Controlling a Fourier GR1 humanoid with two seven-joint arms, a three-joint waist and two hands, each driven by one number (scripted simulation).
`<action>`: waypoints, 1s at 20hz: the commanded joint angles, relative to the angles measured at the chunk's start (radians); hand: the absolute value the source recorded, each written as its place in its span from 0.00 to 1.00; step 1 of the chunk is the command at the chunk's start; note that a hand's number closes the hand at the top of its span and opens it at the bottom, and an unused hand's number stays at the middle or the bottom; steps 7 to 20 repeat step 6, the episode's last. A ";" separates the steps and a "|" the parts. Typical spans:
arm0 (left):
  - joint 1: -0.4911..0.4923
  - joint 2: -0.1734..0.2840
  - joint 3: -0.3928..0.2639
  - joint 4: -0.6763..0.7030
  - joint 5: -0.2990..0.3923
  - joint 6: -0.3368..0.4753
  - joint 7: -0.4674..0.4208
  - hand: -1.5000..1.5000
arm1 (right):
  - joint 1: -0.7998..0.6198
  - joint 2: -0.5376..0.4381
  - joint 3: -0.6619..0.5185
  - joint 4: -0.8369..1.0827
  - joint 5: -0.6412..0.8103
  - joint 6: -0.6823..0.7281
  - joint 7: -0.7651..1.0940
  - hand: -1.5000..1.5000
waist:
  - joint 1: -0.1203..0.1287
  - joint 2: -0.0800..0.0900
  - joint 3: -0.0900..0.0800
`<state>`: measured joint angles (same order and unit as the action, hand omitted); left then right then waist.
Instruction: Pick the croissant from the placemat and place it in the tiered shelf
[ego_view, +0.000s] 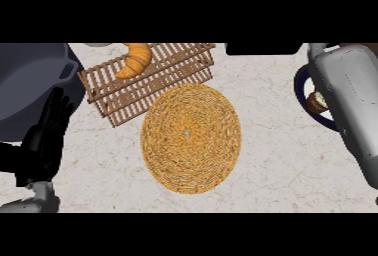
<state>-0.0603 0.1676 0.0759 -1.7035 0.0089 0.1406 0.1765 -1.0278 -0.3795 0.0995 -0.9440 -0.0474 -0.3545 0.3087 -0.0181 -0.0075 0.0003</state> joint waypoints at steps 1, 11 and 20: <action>0.025 0.028 0.017 -0.070 0.006 -0.019 0.033 0.50 | 0.101 -0.073 -0.045 -0.149 -0.026 0.064 0.008 0.00 | 0.013 0.003 0.000; -0.012 0.019 0.027 0.013 0.007 -0.033 -0.010 0.50 | 0.192 -0.144 -0.126 -0.214 -0.083 0.193 -0.020 0.00 | 0.016 0.006 0.000; -0.012 0.019 0.027 0.013 0.007 -0.033 -0.010 0.50 | 0.192 -0.144 -0.126 -0.214 -0.083 0.193 -0.020 0.00 | 0.016 0.006 0.000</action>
